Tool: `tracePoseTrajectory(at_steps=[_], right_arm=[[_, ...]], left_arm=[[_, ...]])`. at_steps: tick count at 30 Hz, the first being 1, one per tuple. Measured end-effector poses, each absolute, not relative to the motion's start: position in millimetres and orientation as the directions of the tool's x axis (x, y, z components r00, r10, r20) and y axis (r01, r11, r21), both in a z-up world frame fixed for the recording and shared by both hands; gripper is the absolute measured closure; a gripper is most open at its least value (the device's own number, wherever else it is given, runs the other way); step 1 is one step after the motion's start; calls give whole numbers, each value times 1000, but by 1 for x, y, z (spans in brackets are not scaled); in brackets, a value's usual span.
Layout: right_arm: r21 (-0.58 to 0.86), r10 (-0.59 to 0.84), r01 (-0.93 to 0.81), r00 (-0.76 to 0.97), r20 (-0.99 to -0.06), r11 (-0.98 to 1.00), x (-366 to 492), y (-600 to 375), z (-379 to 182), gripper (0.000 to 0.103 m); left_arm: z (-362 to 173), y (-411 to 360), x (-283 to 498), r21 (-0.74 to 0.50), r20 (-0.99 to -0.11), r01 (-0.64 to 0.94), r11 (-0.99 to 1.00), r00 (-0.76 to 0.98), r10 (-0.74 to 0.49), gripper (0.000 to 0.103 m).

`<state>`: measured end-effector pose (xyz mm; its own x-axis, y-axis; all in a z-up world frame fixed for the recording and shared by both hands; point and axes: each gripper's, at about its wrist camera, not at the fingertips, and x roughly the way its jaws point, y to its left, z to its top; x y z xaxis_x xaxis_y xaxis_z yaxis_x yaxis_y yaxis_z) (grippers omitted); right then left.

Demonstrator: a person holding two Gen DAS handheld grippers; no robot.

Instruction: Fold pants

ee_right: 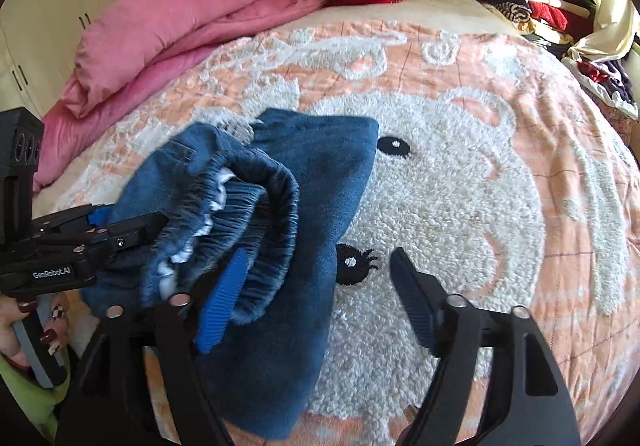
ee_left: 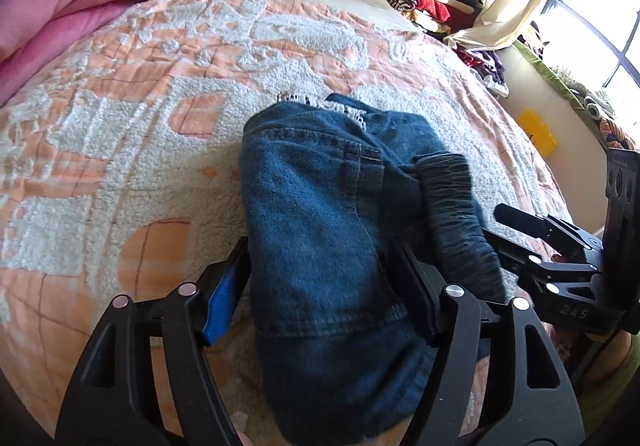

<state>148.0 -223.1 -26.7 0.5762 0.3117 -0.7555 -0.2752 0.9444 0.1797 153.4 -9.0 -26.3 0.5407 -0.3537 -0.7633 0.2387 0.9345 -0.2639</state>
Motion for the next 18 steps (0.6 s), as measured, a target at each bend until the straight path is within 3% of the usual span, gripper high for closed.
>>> tracePoseTrajectory(at_steps=[7, 8, 9, 18], right_arm=[[179, 323, -281, 637, -700, 943, 118, -232, 2, 19], [177, 321, -280, 643, -695, 944, 115, -232, 5, 16], [175, 321, -280, 651, -688, 944, 109, -234, 10, 5], [156, 302, -264, 719, -626, 952, 69, -243, 39, 5]], left_arm=[[5, -3, 128, -235, -720, 240, 942, 608, -335, 11], [9, -2, 124, -226, -715, 237, 945, 618, -326, 10], [13, -1, 118, -209, -711, 232, 950, 631, -311, 10], [30, 2, 82, -165, -689, 243, 956, 665, -288, 10]])
